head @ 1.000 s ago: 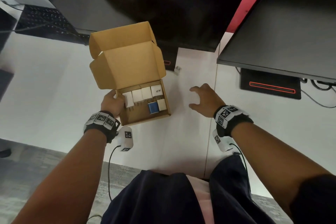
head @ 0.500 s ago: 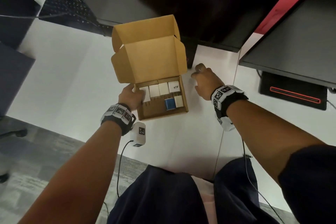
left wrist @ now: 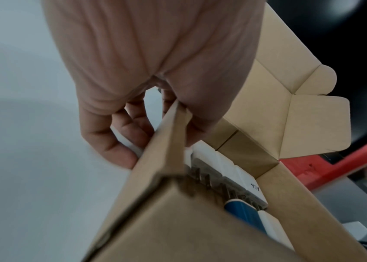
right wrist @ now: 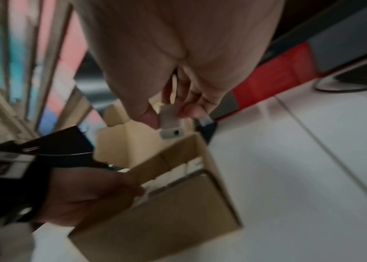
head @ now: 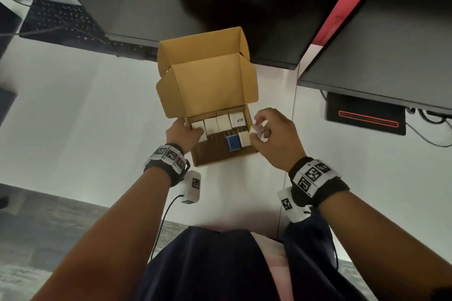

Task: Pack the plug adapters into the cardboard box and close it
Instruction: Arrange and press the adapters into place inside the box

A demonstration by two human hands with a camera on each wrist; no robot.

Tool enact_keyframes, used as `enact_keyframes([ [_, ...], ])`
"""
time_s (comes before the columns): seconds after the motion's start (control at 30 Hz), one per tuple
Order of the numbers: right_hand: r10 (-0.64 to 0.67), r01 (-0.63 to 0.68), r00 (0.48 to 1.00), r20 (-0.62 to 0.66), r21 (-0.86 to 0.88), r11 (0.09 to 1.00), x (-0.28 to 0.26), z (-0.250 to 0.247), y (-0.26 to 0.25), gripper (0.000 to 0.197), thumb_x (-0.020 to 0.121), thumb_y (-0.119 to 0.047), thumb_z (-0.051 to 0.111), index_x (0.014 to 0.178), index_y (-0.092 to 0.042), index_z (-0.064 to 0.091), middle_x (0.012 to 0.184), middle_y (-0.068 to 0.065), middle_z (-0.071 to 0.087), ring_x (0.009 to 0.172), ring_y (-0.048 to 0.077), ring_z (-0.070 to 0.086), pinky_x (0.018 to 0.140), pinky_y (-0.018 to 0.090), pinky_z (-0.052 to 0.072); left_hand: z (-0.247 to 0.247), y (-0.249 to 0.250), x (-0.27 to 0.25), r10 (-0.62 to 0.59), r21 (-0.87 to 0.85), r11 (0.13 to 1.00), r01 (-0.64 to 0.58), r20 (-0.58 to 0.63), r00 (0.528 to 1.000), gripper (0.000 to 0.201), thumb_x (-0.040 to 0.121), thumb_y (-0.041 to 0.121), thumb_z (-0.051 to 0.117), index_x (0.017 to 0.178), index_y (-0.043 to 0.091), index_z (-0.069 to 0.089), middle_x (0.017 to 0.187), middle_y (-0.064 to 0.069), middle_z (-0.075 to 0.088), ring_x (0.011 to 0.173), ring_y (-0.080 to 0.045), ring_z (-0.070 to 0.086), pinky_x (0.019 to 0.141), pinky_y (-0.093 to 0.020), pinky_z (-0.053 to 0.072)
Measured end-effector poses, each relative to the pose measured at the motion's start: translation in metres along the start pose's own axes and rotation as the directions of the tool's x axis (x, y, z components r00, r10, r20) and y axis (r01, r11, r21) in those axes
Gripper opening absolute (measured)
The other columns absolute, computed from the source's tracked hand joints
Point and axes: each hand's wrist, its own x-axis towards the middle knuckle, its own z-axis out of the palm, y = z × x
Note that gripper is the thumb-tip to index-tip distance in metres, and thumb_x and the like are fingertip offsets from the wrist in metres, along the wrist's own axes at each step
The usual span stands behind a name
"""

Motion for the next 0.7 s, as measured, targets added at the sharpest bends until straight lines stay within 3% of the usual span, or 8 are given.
enact_keyframes([
  [0.07, -0.036, 0.034, 0.995, 0.098, 0.022, 0.999, 0.003, 0.007, -0.014, 0.032, 0.083, -0.013, 0.071, 0.112, -0.019, 0.058, 0.102, -0.004, 0.062, 0.074, -0.002, 0.053, 0.069, 0.008, 0.042, 0.004, 0.004, -0.002, 0.015, 0.002, 1.000, -0.015, 0.011, 1.000, 0.033, 0.091, 0.026, 0.065, 0.122, 0.014, 0.059, 0.105, -0.005, 0.063, 0.104, -0.032, 0.058, 0.089, -0.037, 0.049],
  [0.17, -0.043, 0.062, 0.960, 0.275, -0.062, 0.996, 0.014, 0.021, -0.021, 0.033, 0.085, -0.014, 0.066, 0.115, -0.021, 0.057, 0.098, -0.003, 0.063, 0.076, 0.005, 0.055, 0.072, 0.025, 0.050, 0.007, 0.007, -0.005, 0.029, -0.001, 1.000, -0.029, 0.015, 0.999, 0.036, 0.092, 0.027, 0.064, 0.125, 0.013, 0.060, 0.115, -0.011, 0.068, 0.115, -0.037, 0.061, 0.098, -0.040, 0.050],
  [0.23, -0.041, 0.092, 0.936, 0.350, -0.131, 0.987, 0.020, 0.032, -0.020, 0.029, 0.084, -0.012, 0.064, 0.111, -0.021, 0.059, 0.092, -0.002, 0.062, 0.075, 0.010, 0.053, 0.072, 0.029, 0.048, 0.006, 0.007, -0.006, 0.033, -0.001, 0.999, -0.033, 0.017, 0.999, 0.037, 0.093, 0.028, 0.063, 0.127, 0.013, 0.061, 0.121, -0.012, 0.070, 0.118, -0.038, 0.061, 0.101, -0.041, 0.051],
  [0.3, -0.004, 0.085, 0.919, 0.394, -0.190, 0.978, 0.026, 0.041, -0.019, 0.026, 0.086, -0.010, 0.065, 0.109, -0.021, 0.062, 0.095, 0.001, 0.065, 0.085, 0.017, 0.056, 0.077, 0.034, 0.052, 0.006, 0.007, -0.006, 0.037, -0.005, 0.999, -0.037, 0.021, 0.999, 0.037, 0.093, 0.028, 0.063, 0.126, 0.013, 0.060, 0.122, -0.012, 0.070, 0.117, -0.037, 0.062, 0.102, -0.043, 0.051],
  [0.4, 0.059, 0.049, 0.912, 0.406, -0.250, 0.967, 0.032, 0.052, -0.018, 0.020, 0.088, -0.013, 0.069, 0.107, -0.017, 0.067, 0.096, 0.004, 0.066, 0.090, 0.022, 0.059, 0.080, 0.035, 0.053, 0.007, 0.005, -0.005, 0.049, -0.014, 0.999, -0.048, 0.014, 0.999, 0.035, 0.093, 0.028, 0.063, 0.124, 0.014, 0.062, 0.120, -0.011, 0.071, 0.116, -0.037, 0.063, 0.100, -0.041, 0.051],
  [0.6, 0.109, 0.023, 0.910, 0.399, -0.312, 0.950, 0.042, 0.068, -0.023, 0.014, 0.087, -0.016, 0.074, 0.099, -0.009, 0.072, 0.096, 0.010, 0.066, 0.080, 0.025, 0.064, 0.065, 0.028, 0.051, 0.008, 0.003, -0.003, 0.049, -0.027, 0.998, -0.049, 0.017, 0.999, 0.035, 0.093, 0.029, 0.064, 0.125, 0.014, 0.061, 0.121, -0.011, 0.072, 0.116, -0.036, 0.063, 0.100, -0.042, 0.051],
  [0.7, 0.118, 0.013, 0.914, 0.389, -0.319, 0.948, 0.046, 0.073, -0.024, 0.020, 0.086, -0.017, 0.076, 0.104, -0.011, 0.069, 0.100, 0.011, 0.063, 0.081, 0.026, 0.064, 0.072, 0.035, 0.059, 0.008, 0.003, -0.002, 0.048, -0.031, 0.998, -0.048, 0.020, 0.999, 0.036, 0.092, 0.028, 0.064, 0.125, 0.014, 0.061, 0.120, -0.010, 0.071, 0.115, -0.035, 0.064, 0.098, -0.040, 0.051],
])
